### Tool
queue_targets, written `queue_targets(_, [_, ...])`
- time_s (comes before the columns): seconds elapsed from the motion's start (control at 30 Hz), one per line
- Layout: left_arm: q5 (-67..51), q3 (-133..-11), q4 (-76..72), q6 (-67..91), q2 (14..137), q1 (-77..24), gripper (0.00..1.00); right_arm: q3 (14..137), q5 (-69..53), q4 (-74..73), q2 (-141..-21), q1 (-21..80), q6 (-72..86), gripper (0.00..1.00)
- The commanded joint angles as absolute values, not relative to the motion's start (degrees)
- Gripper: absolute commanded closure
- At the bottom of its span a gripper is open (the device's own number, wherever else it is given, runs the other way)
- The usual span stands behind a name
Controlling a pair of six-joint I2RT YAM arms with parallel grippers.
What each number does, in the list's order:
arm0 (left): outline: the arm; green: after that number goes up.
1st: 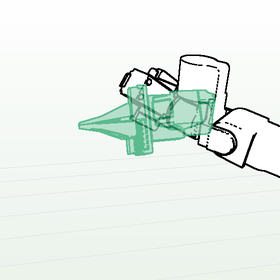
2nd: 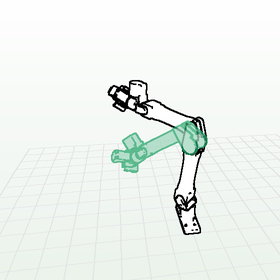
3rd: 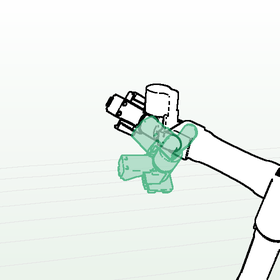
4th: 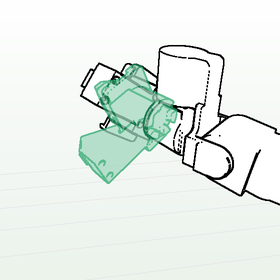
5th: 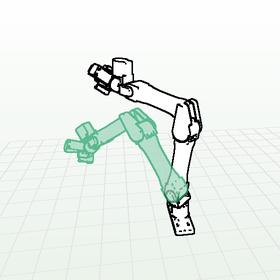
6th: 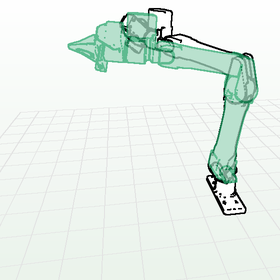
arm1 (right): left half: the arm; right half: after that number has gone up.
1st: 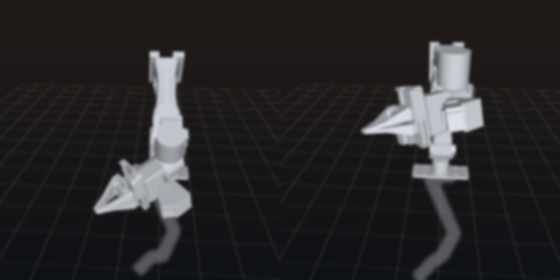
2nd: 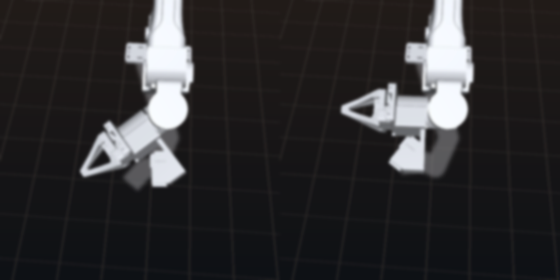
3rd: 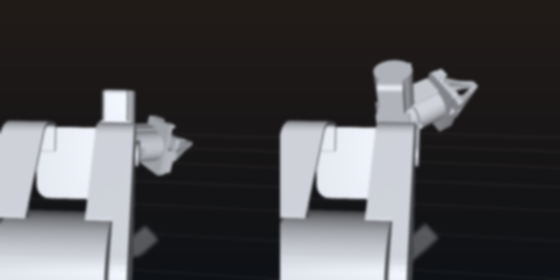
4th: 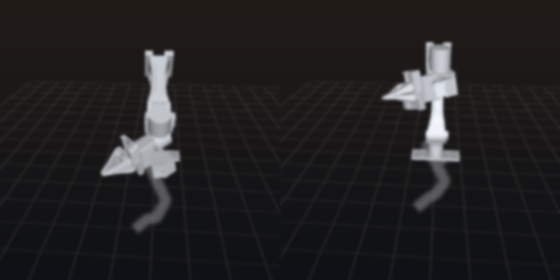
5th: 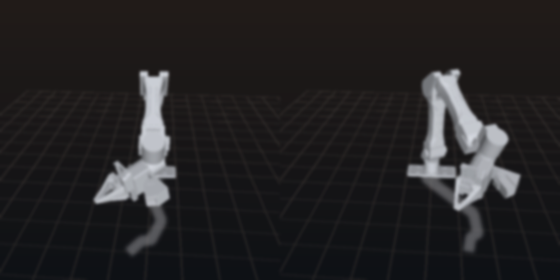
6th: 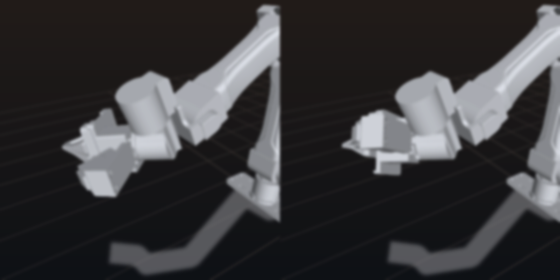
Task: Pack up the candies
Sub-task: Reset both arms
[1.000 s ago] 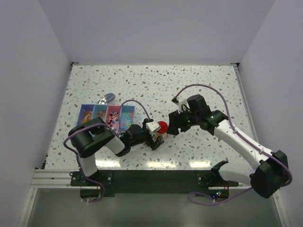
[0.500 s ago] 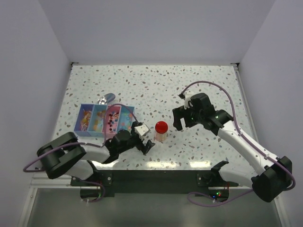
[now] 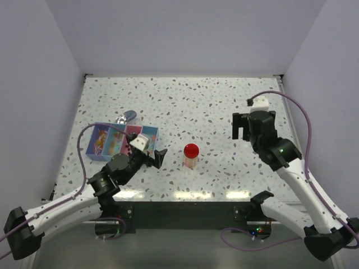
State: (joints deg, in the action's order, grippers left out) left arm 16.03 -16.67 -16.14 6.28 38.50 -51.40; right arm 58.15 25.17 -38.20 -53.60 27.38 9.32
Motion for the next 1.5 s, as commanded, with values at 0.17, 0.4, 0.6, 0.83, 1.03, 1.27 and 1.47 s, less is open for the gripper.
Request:
queue_targets(0.17, [44.71,-34.60,17.00,17.04,26.38,-51.24,0.00,51.16,45.70,-32.44,-35.81,27.33,10.47,0.01])
queue_targets(0.4, [60.36,-41.83,26.10,16.53,19.26,-51.24,0.00,43.61,45.87,-30.77,-22.27,27.16,6.24,0.01])
queue_targets(0.6, [65.39,-41.92,23.55,10.46,14.68,-51.24,0.00,40.52,47.81,-30.14,-14.16,27.33,4.75,0.01])
queue_targets(0.83, [68.47,-41.57,22.59,10.46,13.19,-51.24,0.00,39.81,46.23,-30.50,-11.69,27.25,2.82,0.01])
queue_targets(1.03, [70.93,-39.82,20.66,10.46,12.30,-51.24,0.00,39.64,45.88,-29.79,-12.48,27.25,1.23,0.01])
queue_targets(1.27, [71.72,-39.46,20.65,10.37,13.45,-51.24,0.00,38.76,45.18,-28.13,-13.27,27.33,1.50,0.01])
queue_targets(1.47, [71.81,-38.85,20.48,10.81,13.45,-51.33,0.00,38.67,44.74,-27.25,-14.41,27.16,1.41,0.01])
